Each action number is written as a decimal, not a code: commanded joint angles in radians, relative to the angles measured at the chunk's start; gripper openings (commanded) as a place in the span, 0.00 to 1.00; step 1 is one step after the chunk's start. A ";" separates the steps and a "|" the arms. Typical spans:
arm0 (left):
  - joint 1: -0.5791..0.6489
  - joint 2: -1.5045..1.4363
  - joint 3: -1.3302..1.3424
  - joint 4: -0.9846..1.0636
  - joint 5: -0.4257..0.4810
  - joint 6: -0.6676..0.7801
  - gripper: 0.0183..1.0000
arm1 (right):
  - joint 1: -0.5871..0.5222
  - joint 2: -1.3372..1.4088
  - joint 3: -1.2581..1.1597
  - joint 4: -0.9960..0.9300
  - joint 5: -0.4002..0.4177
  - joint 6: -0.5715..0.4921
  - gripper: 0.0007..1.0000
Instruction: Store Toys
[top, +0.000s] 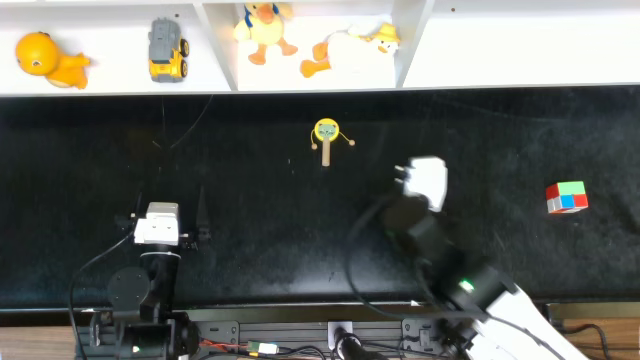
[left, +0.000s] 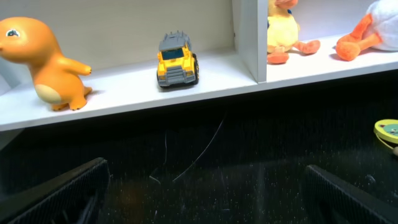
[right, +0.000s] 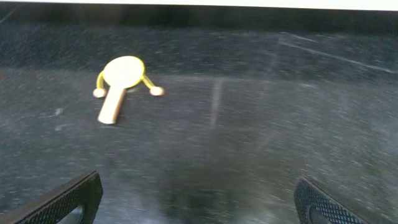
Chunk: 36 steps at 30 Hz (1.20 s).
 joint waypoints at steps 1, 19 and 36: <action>-0.005 -0.012 -0.002 -0.005 -0.011 -0.008 1.00 | 0.086 0.210 0.133 -0.009 0.051 0.076 0.99; -0.005 -0.012 -0.002 -0.005 -0.011 -0.008 1.00 | 0.088 0.875 0.600 -0.009 -0.024 0.282 0.99; -0.005 -0.012 -0.002 -0.006 -0.011 -0.008 1.00 | 0.010 0.938 0.626 -0.068 -0.051 0.296 1.00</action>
